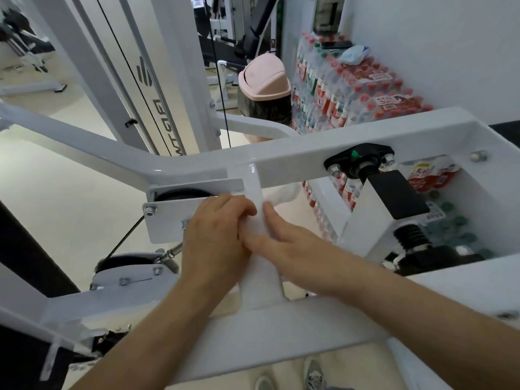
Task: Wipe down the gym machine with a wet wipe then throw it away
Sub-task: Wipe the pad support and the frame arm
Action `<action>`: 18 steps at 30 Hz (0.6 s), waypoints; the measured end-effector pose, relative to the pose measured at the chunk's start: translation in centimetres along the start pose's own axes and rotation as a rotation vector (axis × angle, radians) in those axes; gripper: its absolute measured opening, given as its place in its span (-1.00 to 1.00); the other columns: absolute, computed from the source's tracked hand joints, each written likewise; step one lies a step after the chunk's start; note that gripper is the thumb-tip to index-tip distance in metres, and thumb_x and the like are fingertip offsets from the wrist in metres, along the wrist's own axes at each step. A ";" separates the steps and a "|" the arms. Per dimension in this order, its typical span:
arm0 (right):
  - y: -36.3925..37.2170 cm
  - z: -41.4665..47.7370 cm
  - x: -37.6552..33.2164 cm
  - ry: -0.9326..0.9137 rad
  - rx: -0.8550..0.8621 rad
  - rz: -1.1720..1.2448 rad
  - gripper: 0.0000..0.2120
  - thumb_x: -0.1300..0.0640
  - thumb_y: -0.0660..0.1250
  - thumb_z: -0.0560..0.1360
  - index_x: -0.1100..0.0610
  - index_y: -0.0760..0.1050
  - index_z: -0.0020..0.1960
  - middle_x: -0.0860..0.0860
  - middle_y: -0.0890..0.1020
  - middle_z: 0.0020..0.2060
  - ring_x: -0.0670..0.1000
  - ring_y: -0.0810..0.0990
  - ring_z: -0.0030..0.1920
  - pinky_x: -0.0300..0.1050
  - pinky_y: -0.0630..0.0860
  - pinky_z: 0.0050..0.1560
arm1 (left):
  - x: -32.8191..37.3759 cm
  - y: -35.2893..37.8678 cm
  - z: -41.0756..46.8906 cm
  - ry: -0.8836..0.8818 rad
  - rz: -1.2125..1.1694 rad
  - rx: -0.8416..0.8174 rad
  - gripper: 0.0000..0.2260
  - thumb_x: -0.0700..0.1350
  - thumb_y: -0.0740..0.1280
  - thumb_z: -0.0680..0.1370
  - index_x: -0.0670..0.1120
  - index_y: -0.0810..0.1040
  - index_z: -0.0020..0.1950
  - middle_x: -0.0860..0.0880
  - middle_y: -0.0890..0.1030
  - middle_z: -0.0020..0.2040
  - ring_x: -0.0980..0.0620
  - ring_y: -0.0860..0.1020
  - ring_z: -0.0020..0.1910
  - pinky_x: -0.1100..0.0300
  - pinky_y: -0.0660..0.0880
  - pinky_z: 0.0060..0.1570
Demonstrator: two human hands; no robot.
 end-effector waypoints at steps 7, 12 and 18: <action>3.9 -5.3 0.6 -0.144 0.277 -0.780 -0.32 -0.25 -0.04 0.61 0.09 -0.13 0.58 -0.02 0.57 0.12 0.03 0.56 0.04 -0.07 0.46 -0.03 | 0.0 -0.9 0.4 -0.070 -0.251 -0.068 -0.64 -0.27 0.12 0.31 -0.03 0.69 -0.20 0.16 0.64 -0.17 0.04 0.60 -0.09 0.05 0.54 -0.02; 4.1 -5.8 0.2 -0.172 0.398 -0.914 -0.56 -0.18 -0.08 0.65 0.10 0.33 0.29 -0.02 0.61 -0.13 0.04 0.57 -0.20 -0.06 0.45 -0.21 | 0.6 -0.9 0.1 0.031 -0.262 -0.083 -0.69 -0.24 0.14 0.34 -0.05 0.67 -0.23 0.16 0.61 -0.21 0.13 0.54 -0.13 0.23 0.43 -0.04; 5.5 -7.3 3.9 -0.522 0.816 -0.898 -0.86 0.27 0.34 0.48 0.22 0.64 -0.01 0.09 0.66 -0.26 0.10 0.63 -0.24 -0.06 0.54 -0.23 | 3.4 -0.5 -1.1 0.420 -0.302 -0.408 -0.60 -0.19 0.10 0.40 0.01 0.69 0.02 0.12 0.66 0.06 0.16 0.56 0.07 0.25 0.49 0.08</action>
Point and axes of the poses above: each hand's wrist, its own z-axis towards the middle knuckle, its own y-axis out of the palm, x = y × z, the point moved 3 cm from there along z, towards the middle knuckle
